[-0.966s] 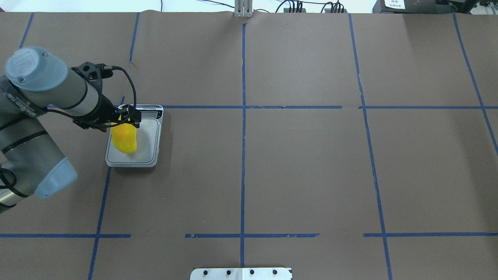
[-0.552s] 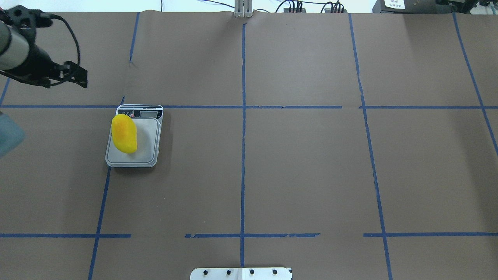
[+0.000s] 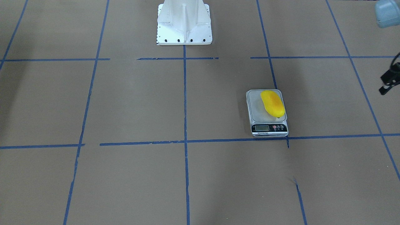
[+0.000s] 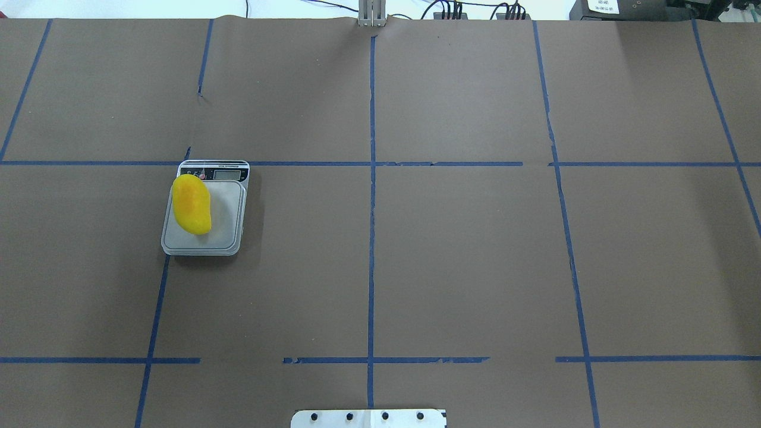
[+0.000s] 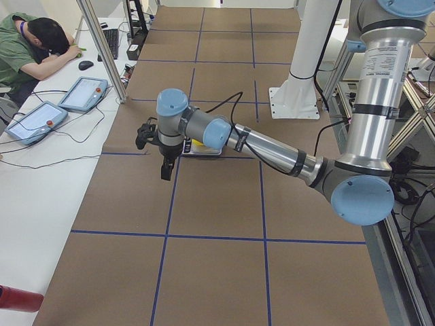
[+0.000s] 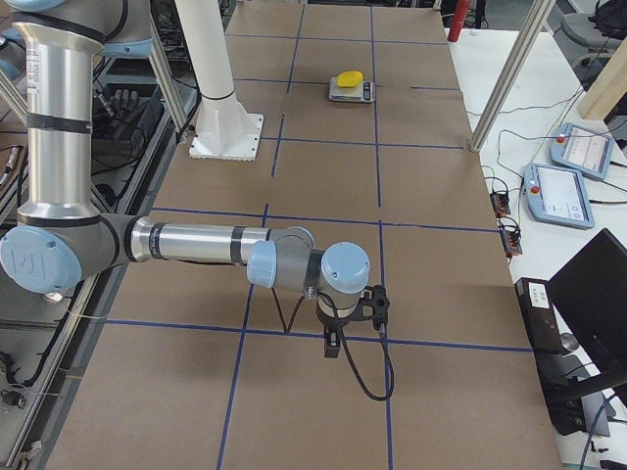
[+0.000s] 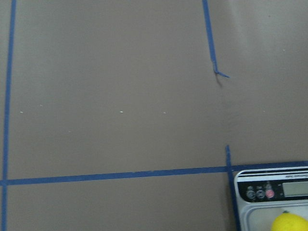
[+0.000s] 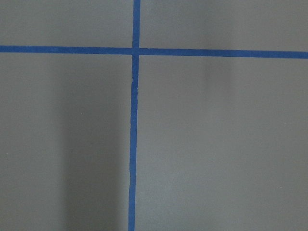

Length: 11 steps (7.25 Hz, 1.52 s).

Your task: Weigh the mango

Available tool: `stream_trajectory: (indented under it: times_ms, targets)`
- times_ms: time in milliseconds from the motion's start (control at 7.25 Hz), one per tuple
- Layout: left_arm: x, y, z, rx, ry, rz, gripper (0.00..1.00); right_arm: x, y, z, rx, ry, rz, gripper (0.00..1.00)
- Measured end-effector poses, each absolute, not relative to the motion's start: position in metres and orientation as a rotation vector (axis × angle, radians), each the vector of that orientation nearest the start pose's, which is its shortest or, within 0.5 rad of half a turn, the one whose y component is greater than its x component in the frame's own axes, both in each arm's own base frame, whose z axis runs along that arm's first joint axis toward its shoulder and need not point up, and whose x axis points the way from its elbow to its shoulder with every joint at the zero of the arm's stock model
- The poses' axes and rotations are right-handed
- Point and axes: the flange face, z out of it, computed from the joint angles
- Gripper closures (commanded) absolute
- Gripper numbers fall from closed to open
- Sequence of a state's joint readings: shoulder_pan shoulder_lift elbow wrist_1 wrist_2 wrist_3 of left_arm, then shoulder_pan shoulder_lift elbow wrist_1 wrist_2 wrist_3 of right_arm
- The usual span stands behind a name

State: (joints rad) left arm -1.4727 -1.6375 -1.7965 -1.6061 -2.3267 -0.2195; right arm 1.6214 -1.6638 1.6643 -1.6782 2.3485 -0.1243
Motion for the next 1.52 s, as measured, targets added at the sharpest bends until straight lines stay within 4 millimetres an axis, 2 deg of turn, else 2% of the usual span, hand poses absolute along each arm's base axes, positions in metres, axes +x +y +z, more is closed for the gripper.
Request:
stream_trajectory:
  times_ms: [276, 414, 690, 966, 1517]
  targets:
    - [-0.073, -0.493, 0.592, 0.162, 0.779, 0.015, 0.0, 0.086, -0.441, 0.667, -0.033, -0.783, -0.028, 0.0]
    - [-0.095, -0.479, 0.622, 0.155, 0.772, 0.025, 0.0, 0.086, -0.441, 0.667, -0.033, -0.783, -0.028, 0.0]
    - [-0.108, -0.458, 0.663, 0.108, 0.772, 0.016, 0.0, 0.086, -0.441, 0.666, -0.032, -0.783, -0.029, 0.0]
    - [-0.108, -0.45, 0.674, 0.078, 0.778, 0.001, 0.0, 0.086, -0.441, 0.666, -0.032, -0.783, -0.029, 0.0]
    - [-0.097, -0.45, 0.673, 0.017, 0.788, -0.023, 0.0, 0.086, -0.441, 0.666, -0.033, -0.783, -0.029, 0.0]
